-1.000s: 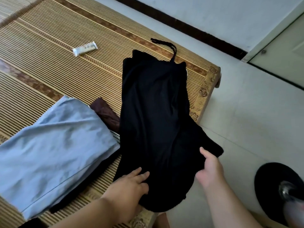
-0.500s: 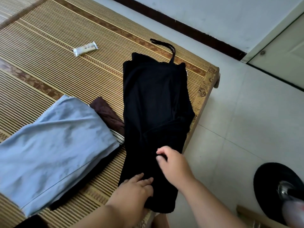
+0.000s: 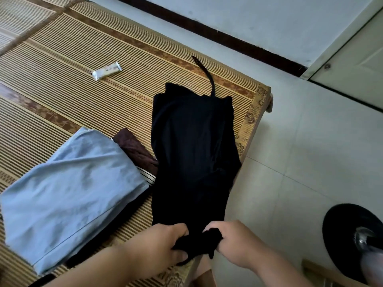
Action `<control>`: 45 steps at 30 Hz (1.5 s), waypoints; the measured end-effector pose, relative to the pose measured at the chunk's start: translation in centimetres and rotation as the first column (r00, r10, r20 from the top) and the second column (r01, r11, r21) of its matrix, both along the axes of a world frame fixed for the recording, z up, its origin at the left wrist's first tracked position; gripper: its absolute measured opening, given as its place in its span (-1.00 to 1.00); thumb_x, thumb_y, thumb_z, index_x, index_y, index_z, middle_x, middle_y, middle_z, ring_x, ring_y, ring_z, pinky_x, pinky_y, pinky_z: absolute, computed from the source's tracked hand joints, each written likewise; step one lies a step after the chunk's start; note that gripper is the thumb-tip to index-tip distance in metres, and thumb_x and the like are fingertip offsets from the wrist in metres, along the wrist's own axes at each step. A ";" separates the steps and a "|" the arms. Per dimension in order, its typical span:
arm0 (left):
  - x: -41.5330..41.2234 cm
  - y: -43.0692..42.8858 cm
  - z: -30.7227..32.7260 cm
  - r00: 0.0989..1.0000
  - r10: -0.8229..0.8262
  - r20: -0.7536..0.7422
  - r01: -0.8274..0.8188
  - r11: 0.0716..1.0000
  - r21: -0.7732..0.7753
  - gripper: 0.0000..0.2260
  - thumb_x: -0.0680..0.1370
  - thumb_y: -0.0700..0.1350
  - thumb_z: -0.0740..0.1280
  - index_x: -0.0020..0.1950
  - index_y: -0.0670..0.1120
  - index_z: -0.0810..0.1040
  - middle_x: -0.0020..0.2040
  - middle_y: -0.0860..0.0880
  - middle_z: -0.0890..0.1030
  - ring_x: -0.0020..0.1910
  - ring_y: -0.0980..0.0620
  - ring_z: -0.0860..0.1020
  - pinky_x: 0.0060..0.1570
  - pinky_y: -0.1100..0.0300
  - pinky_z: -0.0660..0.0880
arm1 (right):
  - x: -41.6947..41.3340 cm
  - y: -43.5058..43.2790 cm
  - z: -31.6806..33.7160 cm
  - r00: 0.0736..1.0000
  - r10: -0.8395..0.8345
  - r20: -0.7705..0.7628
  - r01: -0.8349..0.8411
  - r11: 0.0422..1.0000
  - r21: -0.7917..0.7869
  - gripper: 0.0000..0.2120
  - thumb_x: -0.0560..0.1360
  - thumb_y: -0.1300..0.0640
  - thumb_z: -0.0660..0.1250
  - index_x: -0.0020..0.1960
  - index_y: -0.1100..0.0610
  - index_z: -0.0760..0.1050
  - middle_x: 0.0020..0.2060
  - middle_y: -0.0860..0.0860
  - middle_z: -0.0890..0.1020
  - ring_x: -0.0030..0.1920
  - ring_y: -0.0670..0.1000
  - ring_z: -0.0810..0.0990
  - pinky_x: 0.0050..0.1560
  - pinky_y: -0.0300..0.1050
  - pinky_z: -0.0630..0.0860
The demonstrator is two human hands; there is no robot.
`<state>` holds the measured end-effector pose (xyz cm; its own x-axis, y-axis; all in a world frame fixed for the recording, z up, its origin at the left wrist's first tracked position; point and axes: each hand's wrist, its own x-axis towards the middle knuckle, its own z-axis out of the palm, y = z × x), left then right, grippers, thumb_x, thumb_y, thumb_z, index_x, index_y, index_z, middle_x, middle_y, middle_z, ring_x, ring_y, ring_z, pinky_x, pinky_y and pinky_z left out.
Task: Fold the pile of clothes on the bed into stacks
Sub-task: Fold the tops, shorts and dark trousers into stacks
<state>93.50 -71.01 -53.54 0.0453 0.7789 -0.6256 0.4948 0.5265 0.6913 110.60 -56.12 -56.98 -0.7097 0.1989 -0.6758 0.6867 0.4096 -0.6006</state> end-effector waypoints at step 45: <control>-14.6 14.6 4.3 0.726 0.655 -0.209 -0.618 0.755 0.218 -0.79 0.54 -0.11 0.37 0.12 0.17 0.55 -0.11 0.15 0.64 -0.19 0.22 0.61 -0.33 0.49 0.40 | -13.2 16.9 6.2 0.791 -0.536 -0.294 0.577 0.814 0.071 -0.70 0.58 0.06 0.25 0.27 -0.20 0.40 0.00 -0.18 0.53 -0.06 -0.19 0.51 -0.20 -0.29 0.41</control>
<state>78.86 -56.44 -49.25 -0.6366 0.6359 -0.4363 0.2414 0.7017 0.6704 97.41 -39.18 -50.74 -0.5830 0.6947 -0.4212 0.6589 0.1009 -0.7455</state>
